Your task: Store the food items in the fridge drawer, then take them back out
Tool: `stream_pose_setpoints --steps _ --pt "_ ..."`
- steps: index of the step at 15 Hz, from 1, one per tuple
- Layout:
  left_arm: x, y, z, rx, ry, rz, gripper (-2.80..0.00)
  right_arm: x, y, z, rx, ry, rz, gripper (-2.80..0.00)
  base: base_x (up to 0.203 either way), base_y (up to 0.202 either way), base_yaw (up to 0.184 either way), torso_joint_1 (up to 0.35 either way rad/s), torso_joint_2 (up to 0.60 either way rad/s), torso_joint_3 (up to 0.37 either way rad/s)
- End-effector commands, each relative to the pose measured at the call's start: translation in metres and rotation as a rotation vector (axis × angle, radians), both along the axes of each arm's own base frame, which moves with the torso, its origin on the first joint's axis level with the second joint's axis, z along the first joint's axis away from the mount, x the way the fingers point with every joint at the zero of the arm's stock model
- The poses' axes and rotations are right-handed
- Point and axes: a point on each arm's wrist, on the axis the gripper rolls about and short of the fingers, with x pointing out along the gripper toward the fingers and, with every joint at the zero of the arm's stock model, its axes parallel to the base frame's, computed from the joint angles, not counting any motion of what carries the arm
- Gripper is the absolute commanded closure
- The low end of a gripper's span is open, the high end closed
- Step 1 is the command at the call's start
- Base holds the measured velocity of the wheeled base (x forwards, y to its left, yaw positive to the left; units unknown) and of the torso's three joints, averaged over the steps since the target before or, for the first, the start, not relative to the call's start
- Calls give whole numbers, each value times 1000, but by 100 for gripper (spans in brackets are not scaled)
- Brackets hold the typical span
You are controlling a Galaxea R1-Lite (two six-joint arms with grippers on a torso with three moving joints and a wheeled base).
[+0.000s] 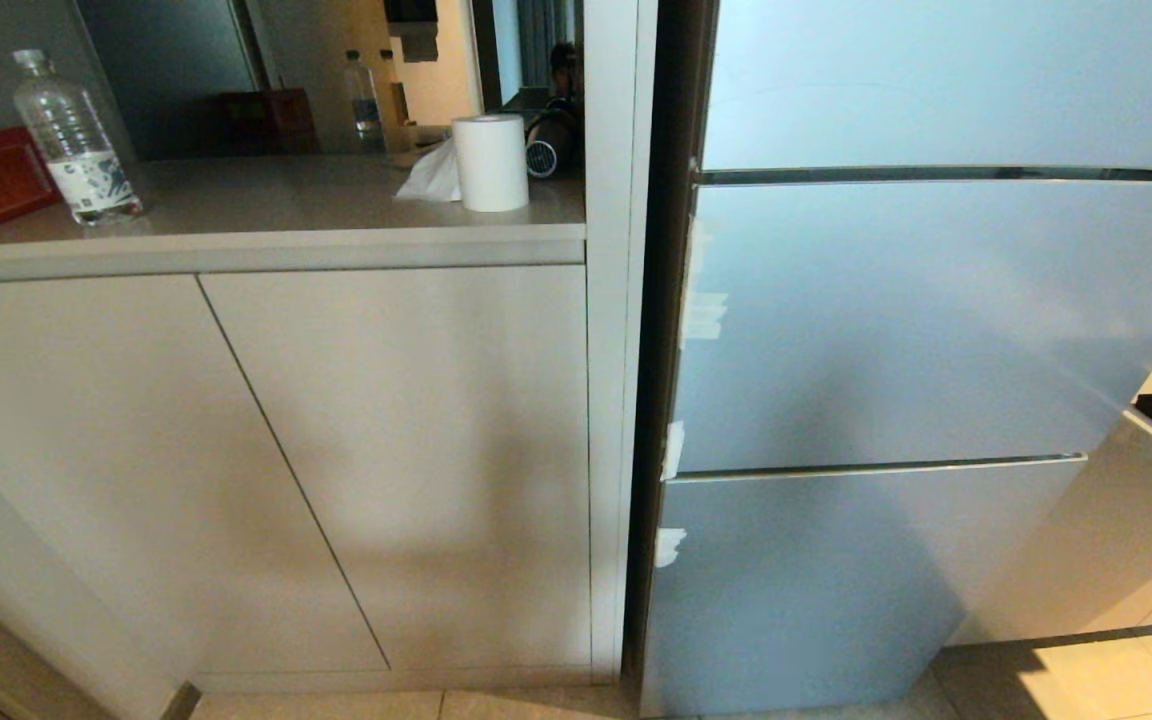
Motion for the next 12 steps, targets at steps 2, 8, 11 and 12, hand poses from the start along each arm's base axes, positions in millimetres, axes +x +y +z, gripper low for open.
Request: stream_pose_setpoints --steps 2,8,11,12 --pt "0 0 0 -2 0 0 0 0 0 0 0 2 1 0 0 0 0 0 0 0" --pt "0 0 0 -2 0 2 0 0 0 0 2 2 0 0 0 0 0 0 0 0" --pt "0 0 0 -2 0 2 0 0 0 0 2 1 0 0 2 20 -1 -2 -1 1" --pt "0 0 0 -2 0 2 0 0 0 0 2 1 0 0 3 114 0 2 2 6"
